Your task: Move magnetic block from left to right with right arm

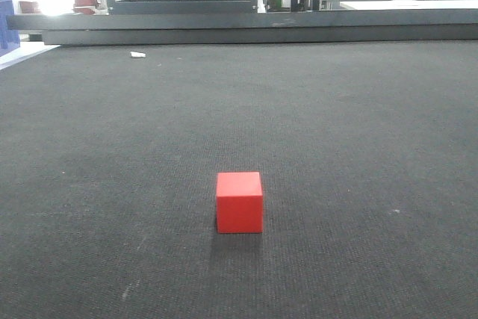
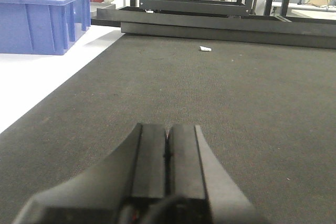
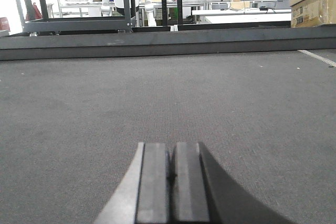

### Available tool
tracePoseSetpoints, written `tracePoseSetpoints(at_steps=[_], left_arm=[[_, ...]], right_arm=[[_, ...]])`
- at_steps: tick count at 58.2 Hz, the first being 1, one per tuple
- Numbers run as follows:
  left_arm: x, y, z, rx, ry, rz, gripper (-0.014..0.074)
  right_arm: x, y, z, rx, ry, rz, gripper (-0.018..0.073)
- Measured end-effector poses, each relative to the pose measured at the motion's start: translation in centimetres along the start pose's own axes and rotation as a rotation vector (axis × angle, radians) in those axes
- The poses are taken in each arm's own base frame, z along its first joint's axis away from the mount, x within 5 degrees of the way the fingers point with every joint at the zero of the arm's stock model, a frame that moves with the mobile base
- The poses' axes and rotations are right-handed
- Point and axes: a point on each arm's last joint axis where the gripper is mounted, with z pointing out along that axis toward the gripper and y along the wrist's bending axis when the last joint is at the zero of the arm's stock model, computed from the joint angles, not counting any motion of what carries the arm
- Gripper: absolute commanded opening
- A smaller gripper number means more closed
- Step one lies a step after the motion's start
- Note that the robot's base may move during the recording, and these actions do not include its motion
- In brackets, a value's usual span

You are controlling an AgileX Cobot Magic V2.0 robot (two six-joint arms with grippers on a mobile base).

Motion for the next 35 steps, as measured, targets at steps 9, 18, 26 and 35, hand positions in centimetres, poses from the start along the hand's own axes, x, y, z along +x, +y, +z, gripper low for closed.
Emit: tracePoseSetpoints(at_steps=[9, 18, 26, 35], left_arm=[[0.0, 0.0, 0.0, 0.0, 0.0, 0.0, -0.0126], [0.0, 0.0, 0.0, 0.0, 0.0, 0.0, -0.0126], [0.0, 0.0, 0.0, 0.0, 0.0, 0.0, -0.0126], [0.0, 0.0, 0.0, 0.0, 0.0, 0.0, -0.0126]], right_arm=[[0.0, 0.0, 0.0, 0.0, 0.0, 0.0, 0.0056], [0.0, 0.0, 0.0, 0.0, 0.0, 0.0, 0.0056], [0.0, 0.0, 0.0, 0.0, 0.0, 0.0, 0.0056], [0.0, 0.0, 0.0, 0.0, 0.0, 0.0, 0.0056]])
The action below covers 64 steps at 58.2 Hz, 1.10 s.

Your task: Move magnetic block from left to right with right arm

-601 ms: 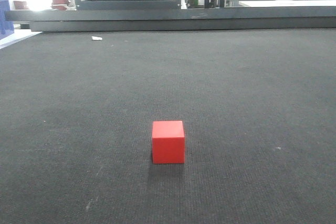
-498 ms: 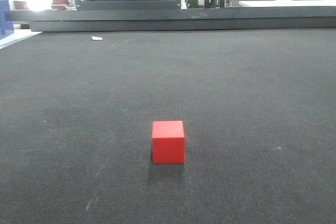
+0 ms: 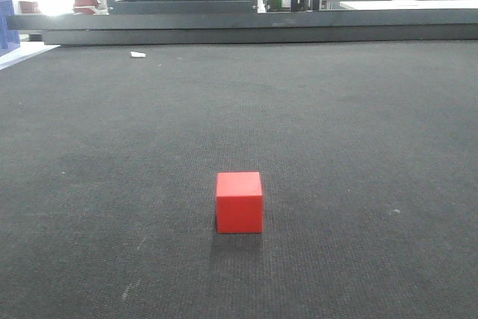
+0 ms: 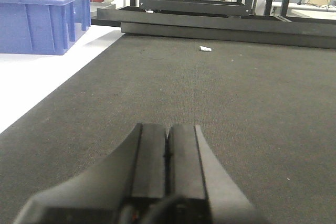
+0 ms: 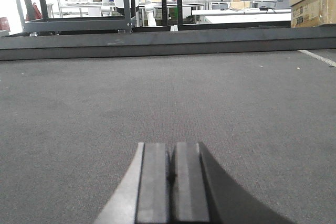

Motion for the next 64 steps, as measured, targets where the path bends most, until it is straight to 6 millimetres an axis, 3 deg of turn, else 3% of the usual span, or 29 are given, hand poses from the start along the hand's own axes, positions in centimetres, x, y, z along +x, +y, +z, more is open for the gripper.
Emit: tracePoseSetpoints(at_steps=[38, 51, 64], left_arm=[[0.0, 0.0, 0.0, 0.0, 0.0, 0.0, -0.0126], [0.0, 0.0, 0.0, 0.0, 0.0, 0.0, -0.0126], [0.0, 0.0, 0.0, 0.0, 0.0, 0.0, -0.0126]], right_arm=[[-0.2, 0.0, 0.0, -0.001, -0.006, 0.021, 0.0056], [-3.1, 0.6, -0.2, -0.029, 0.078, 0.029, 0.0056], [-4.8, 1.3, 0.9, -0.097, 0.251, 0.025, 0.0056]])
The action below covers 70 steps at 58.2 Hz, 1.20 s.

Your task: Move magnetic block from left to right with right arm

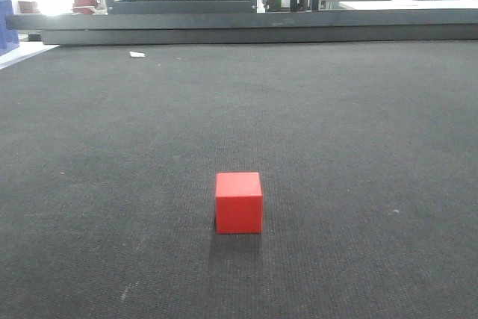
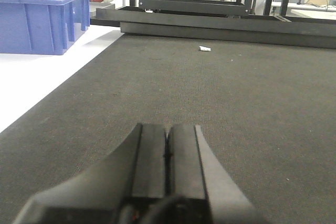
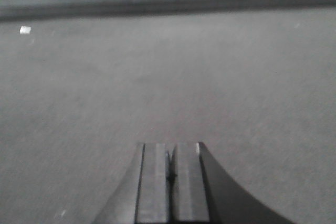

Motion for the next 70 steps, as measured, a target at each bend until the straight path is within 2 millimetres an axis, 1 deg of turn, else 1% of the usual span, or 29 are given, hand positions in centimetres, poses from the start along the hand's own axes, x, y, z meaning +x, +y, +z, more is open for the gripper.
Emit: tracePoseSetpoints(at_steps=[6, 12, 23, 34, 37, 39, 42, 43, 50, 54, 63, 70], left_arm=[[0.0, 0.0, 0.0, 0.0, 0.0, 0.0, -0.0126], [0.0, 0.0, 0.0, 0.0, 0.0, 0.0, -0.0126], [0.0, 0.0, 0.0, 0.0, 0.0, 0.0, -0.0126], [0.0, 0.0, 0.0, 0.0, 0.0, 0.0, -0.0126], [0.0, 0.0, 0.0, 0.0, 0.0, 0.0, -0.0126], [0.0, 0.0, 0.0, 0.0, 0.0, 0.0, -0.0126], [0.0, 0.0, 0.0, 0.0, 0.0, 0.0, -0.0126], [0.0, 0.0, 0.0, 0.0, 0.0, 0.0, -0.0126], [0.0, 0.0, 0.0, 0.0, 0.0, 0.0, -0.0126], [0.0, 0.0, 0.0, 0.0, 0.0, 0.0, -0.0126], [0.0, 0.0, 0.0, 0.0, 0.0, 0.0, -0.0126], [0.0, 0.0, 0.0, 0.0, 0.0, 0.0, -0.0126]], right_arm=[[-0.3, 0.2, 0.8, -0.009, 0.091, 0.027, 0.0056], [-1.0, 0.4, 1.6, 0.003, 0.196, 0.099, 0.0056], [-1.9, 0.3, 3.3, 0.093, 0.444, 0.177, 0.0057], [-2.6, 0.3, 4.8, 0.145, 0.605, 0.208, 0.007], [-2.7, 0.5, 5.3, 0.147, 0.635, 0.207, 0.0106], [-2.7, 0.6, 5.5, 0.143, 0.658, 0.199, 0.0155], [-2.8, 0.9, 5.9, 0.133, 0.69, 0.186, 0.0249], [-2.8, 1.0, 6.0, 0.13, 0.699, 0.184, 0.0297], [-2.8, 1.9, 7.0, 0.1, 0.767, 0.162, 0.0542], [-2.6, 2.5, 7.8, 0.093, 0.813, 0.169, 0.0634], [-2.4, 4.0, 9.5, 0.108, 0.92, 0.203, 0.0614], [-2.5, 5.8, 11.0, 0.099, 1.013, 0.175, 0.0614]])
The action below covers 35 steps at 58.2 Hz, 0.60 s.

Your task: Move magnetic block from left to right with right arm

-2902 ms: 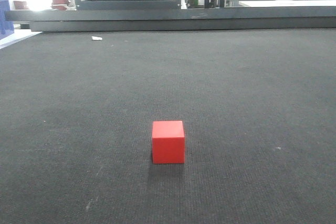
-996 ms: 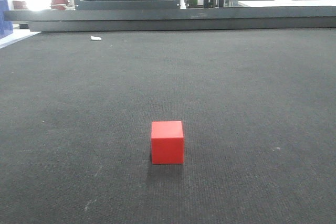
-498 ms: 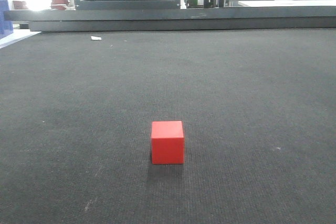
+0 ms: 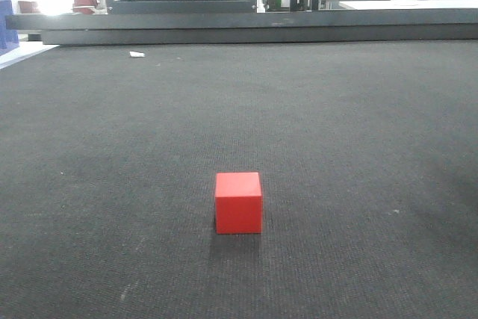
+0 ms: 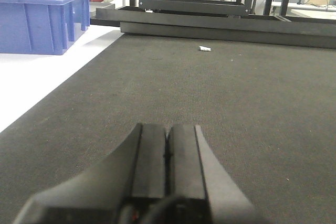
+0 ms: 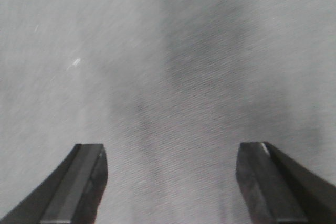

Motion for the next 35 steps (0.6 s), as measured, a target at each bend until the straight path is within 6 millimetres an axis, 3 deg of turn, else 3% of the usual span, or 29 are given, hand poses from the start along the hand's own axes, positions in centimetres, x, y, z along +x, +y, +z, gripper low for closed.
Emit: tracePoseSetpoints(at_steps=[20, 35], left_arm=[[0.0, 0.0, 0.0, 0.0, 0.0, 0.0, -0.0126], [0.0, 0.0, 0.0, 0.0, 0.0, 0.0, -0.0126]], right_arm=[[-3.3, 7.5, 2.5, -0.024, 0.163, -0.111, 0.0614], [-4.1, 12.9, 4.0, -0.033, 0.216, -0.214, 0.0614]])
